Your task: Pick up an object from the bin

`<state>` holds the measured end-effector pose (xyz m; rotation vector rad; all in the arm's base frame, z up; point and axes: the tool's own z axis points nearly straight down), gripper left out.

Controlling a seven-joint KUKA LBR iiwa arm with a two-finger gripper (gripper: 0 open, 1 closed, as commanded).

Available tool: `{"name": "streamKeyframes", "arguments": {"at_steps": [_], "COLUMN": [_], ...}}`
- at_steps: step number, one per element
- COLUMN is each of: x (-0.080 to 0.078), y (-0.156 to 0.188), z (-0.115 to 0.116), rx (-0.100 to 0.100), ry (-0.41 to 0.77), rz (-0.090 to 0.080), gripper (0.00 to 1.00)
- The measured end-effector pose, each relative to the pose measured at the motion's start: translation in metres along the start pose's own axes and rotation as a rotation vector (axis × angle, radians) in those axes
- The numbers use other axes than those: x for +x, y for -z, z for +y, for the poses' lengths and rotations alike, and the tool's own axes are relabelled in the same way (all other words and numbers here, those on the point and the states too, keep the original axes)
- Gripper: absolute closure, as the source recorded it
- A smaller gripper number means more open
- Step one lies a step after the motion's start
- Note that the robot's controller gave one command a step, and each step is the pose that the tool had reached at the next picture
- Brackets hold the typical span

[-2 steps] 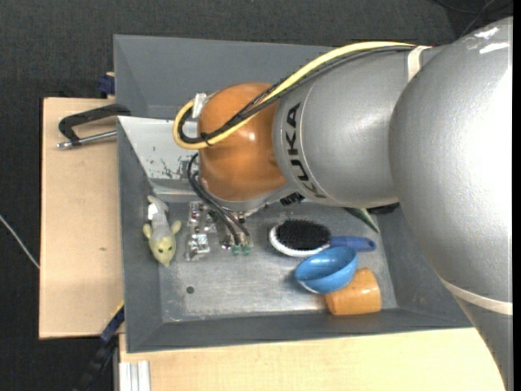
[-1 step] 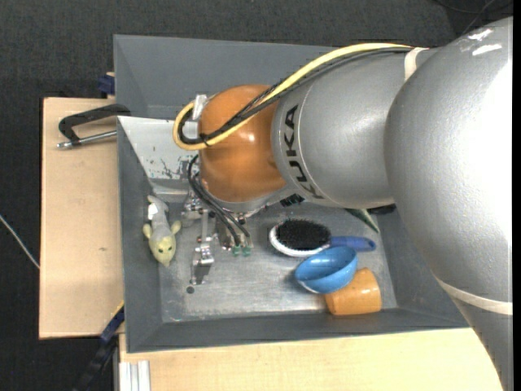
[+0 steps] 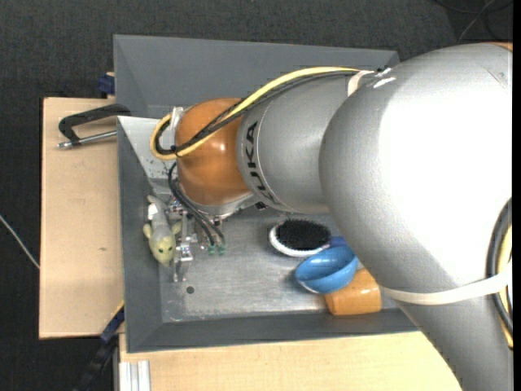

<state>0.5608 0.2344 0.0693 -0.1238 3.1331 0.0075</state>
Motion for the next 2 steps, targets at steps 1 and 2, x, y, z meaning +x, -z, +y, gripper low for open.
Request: {"name": "streamKeyframes", "arguments": {"at_steps": [1,2], "x": [0.001,-0.019], "y": [0.004,0.146], "z": [0.0,-0.012], "rx": [0.001,0.0], "ry": [0.0,0.012], "rz": [0.003,-0.009], "gripper": [1.0,1.0]}}
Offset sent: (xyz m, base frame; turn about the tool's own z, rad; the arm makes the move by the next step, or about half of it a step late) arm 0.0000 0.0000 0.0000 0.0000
